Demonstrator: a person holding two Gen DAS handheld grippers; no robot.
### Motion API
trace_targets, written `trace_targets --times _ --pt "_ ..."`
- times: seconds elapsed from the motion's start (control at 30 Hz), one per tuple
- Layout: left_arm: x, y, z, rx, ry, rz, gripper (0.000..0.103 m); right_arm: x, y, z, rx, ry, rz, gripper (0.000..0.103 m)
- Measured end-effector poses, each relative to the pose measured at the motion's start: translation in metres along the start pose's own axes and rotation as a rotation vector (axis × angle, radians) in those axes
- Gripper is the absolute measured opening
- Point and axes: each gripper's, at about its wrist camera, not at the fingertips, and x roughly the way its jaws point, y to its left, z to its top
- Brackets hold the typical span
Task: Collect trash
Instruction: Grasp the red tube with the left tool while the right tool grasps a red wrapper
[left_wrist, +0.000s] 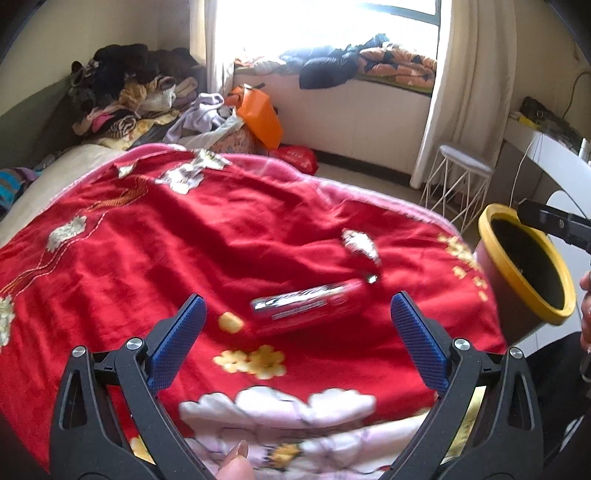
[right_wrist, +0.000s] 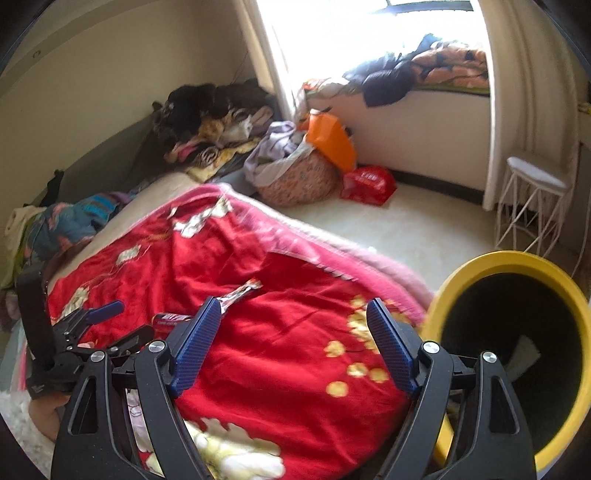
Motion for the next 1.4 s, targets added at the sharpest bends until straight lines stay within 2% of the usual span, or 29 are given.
trace_targets --times 0.17,0.37,0.47,0.63,0.67,0.73,0.9,1.0,1.07,1.1,1.17,1.23,1.4 --pt "0.017 0.004 -0.001 0.14 0.057 -0.031 0.092 0.028 0.015 0.004 -0.011 0.061 0.025 0.078" --pt "0.031 -0.005 -0.001 0.309 0.078 -0.07 0.09 0.059 0.018 0.01 0.036 0.125 0.054 0.078" --pt "0.039 -0.008 -0.001 0.346 0.082 -0.071 0.084 0.079 0.022 0.012 0.074 0.162 0.074 0.078" --pt "0.053 -0.002 0.001 0.319 0.11 -0.117 0.074 0.108 0.029 0.012 0.104 0.214 0.085 0.073" --pt "0.057 0.0 0.0 0.31 0.121 -0.128 0.073 0.114 0.029 0.011 0.114 0.226 0.087 0.071" --pt "0.062 0.002 -0.002 0.293 0.141 -0.141 0.063 0.125 0.028 0.01 0.147 0.25 0.098 0.067" --pt "0.065 0.0 -0.011 0.282 0.166 -0.157 0.052 0.145 0.021 0.003 0.245 0.301 0.145 0.053" --pt "0.063 -0.003 -0.012 0.273 0.168 -0.172 0.051 0.147 0.015 -0.002 0.278 0.312 0.19 0.035" --pt "0.061 -0.006 -0.013 0.274 0.169 -0.185 0.05 0.144 0.011 -0.002 0.297 0.308 0.22 0.015" --pt "0.06 -0.008 -0.014 0.275 0.168 -0.191 0.049 0.141 0.008 -0.003 0.306 0.3 0.227 0.011" --pt "0.058 -0.013 -0.016 0.284 0.168 -0.201 0.046 0.132 0.002 -0.004 0.313 0.284 0.229 0.007" --pt "0.055 -0.019 -0.018 0.288 0.163 -0.211 0.039 0.124 -0.003 -0.004 0.311 0.269 0.227 0.006" --pt "0.055 -0.026 -0.023 0.259 0.167 -0.235 0.03 0.1 -0.016 -0.006 0.292 0.226 0.202 0.005"
